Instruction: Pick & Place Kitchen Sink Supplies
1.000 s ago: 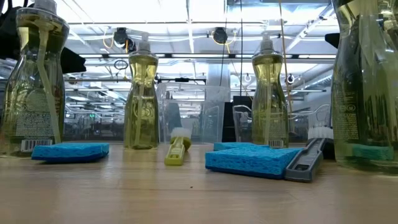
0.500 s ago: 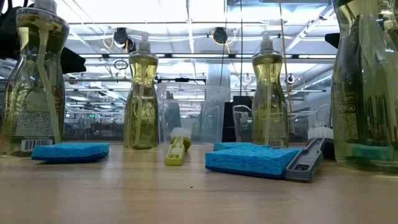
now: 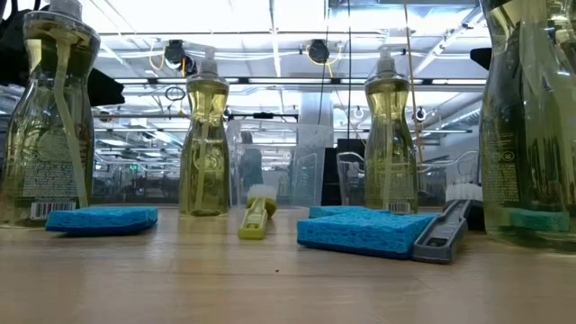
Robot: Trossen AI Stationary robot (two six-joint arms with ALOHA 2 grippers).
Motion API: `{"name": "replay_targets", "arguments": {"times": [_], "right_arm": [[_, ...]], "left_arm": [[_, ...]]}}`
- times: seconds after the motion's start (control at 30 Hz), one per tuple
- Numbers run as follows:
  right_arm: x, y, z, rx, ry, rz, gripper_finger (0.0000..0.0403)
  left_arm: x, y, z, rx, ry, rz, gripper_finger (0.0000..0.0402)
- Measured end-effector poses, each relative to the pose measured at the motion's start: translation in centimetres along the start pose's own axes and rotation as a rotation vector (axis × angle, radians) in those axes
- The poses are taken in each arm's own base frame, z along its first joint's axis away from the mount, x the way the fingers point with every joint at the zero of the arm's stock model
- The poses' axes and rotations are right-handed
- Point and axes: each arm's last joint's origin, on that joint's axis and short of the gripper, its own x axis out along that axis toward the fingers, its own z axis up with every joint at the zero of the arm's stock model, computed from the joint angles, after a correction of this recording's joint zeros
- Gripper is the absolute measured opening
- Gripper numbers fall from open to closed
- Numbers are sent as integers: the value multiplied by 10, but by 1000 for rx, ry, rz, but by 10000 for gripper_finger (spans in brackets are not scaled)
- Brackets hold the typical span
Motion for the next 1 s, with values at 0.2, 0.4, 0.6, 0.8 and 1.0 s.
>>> {"name": "replay_targets", "arguments": {"times": [0.2, 0.4, 0.6, 0.8, 1.0], "right_arm": [[0, 0, 0, 1, 0, 0, 171], [0, 0, 5, 61, -46, -1, 171], [-1, -1, 17, 225, -168, 6, 172], [-5, -4, 31, 375, -306, 22, 171], [-8, -7, 40, 399, -399, -17, 171]], "left_arm": [[0, 0, 0, 0, 0, 0, 166], [0, 0, 0, 5, 0, 0, 166], [0, 0, 0, 26, -1, 1, 166], [0, 0, 0, 23, 0, 1, 166], [0, -1, 2, -47, -15, -5, 166]]}}
